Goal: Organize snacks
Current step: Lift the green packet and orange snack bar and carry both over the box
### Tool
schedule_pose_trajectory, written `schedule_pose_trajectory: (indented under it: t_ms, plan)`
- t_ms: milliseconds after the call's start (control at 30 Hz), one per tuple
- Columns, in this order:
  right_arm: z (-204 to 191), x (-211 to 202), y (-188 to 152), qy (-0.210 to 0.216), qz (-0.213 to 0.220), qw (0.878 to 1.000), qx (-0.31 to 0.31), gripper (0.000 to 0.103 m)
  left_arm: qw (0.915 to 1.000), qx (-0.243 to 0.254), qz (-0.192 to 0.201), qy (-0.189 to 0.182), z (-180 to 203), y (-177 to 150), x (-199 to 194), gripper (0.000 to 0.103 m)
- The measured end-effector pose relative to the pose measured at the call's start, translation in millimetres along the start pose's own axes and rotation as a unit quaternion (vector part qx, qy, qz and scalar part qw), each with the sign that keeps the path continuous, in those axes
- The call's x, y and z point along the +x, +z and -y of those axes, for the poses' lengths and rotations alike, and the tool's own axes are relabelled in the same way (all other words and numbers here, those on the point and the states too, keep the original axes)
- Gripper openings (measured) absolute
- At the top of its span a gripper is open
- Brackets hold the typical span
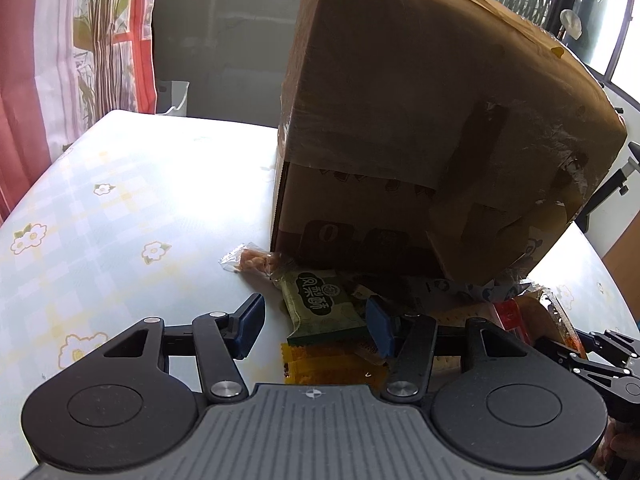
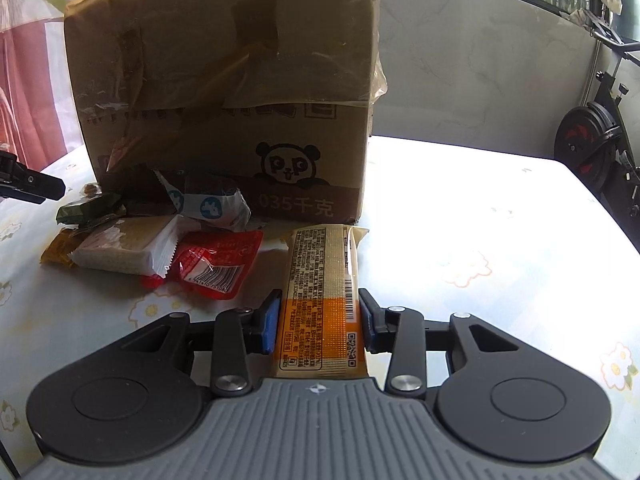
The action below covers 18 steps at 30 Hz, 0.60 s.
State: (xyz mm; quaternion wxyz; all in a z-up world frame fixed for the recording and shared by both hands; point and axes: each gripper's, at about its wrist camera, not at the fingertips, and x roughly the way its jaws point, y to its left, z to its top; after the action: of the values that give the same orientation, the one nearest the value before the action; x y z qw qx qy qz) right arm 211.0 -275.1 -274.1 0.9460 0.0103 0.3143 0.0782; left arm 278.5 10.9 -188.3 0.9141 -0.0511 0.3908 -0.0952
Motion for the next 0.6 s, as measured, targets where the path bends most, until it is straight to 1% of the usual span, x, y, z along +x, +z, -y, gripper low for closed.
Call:
schedule_pose_trajectory:
  t_ms: [133, 233, 300, 333, 367, 400, 500, 600]
  plan:
    - [-1, 1, -1, 0.000, 0.002, 1.000, -0.004, 0.041, 0.9996, -0.014, -0.012, 0.021, 4, 5, 21, 0.058]
    - [0, 0, -2, 0.001, 0.003, 1.000, -0.004, 0.041, 0.9989, -0.027, -0.027, 0.029, 6, 6, 35, 0.057]
    - [1, 2, -1, 0.002, 0.003, 1.000, -0.004, 0.041, 0.9986, -0.025, -0.035, 0.033, 8, 5, 43, 0.056]
    - [0, 3, -1, 0.002, 0.003, 1.000, -0.004, 0.041, 0.9987, -0.017, -0.029, 0.039, 11, 4, 43, 0.052]
    - [0, 3, -1, 0.002, 0.003, 1.000, -0.004, 0.041, 0.9987, -0.011, -0.027, 0.041, 13, 3, 43, 0.045]
    - [0, 3, -1, 0.002, 0.003, 1.000, -0.004, 0.041, 0.9987, -0.009, -0.023, 0.045, 15, 2, 42, 0.043]
    - [0, 3, -2, 0.004, 0.003, 1.000, -0.003, 0.041, 0.9987, -0.021, -0.020, 0.043, 12, -1, 37, 0.042]
    - [1, 3, -2, 0.004, 0.003, 1.000, -0.002, 0.041, 0.9982, -0.029, -0.016, 0.050, 10, -8, 27, 0.041]
